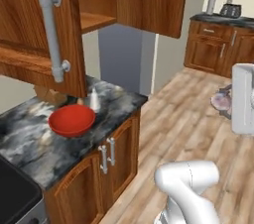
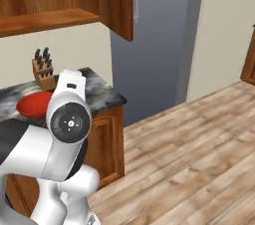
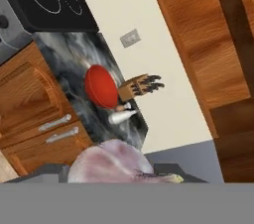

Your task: Retrieve the bottle and the shaker from the cabinet and place them next to the mixing bowl on the counter. Then add garlic from the fridge to the mixing bowl.

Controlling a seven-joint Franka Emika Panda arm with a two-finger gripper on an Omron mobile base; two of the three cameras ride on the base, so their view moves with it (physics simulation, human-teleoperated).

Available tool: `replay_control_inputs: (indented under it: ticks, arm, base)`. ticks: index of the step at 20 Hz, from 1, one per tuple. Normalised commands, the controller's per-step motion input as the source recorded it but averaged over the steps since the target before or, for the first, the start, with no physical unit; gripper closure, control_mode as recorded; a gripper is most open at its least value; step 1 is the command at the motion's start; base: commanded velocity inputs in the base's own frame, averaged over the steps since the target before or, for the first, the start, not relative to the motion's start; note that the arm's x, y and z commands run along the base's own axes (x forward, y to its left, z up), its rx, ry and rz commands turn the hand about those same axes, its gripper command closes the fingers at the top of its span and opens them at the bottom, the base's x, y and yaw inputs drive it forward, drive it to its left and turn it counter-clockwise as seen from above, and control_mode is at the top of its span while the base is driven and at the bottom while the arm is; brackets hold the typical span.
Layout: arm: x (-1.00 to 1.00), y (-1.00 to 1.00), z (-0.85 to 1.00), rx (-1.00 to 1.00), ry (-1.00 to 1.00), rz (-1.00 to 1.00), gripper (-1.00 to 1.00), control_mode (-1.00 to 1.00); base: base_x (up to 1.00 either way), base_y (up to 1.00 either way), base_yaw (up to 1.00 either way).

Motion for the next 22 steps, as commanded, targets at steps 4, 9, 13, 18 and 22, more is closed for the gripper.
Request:
replay_control_inputs:
  ticks: [4, 9, 13, 18, 22]
  arm:
    - [0.00, 0.00, 0.00, 0.00, 0.00, 0.00, 1.00, 1.00]
    - [0.00, 0.00, 0.00, 0.00, 0.00, 0.00, 1.00, 1.00]
    - [0.00, 0.00, 0.00, 0.00, 0.00, 0.00, 1.00, 1.00]
    - [0.00, 0.00, 0.00, 0.00, 0.00, 0.00, 1.00, 1.00]
    - [0.00, 0.00, 0.00, 0.00, 0.00, 0.00, 1.00, 1.00]
  base:
    - [0.75, 0.00, 0.38]
    - [0.66, 0.00, 0.37]
    - [0.63, 0.00, 0.39]
    - [0.68, -0.01, 0.40]
    - [0.63, -0.20, 0.42]
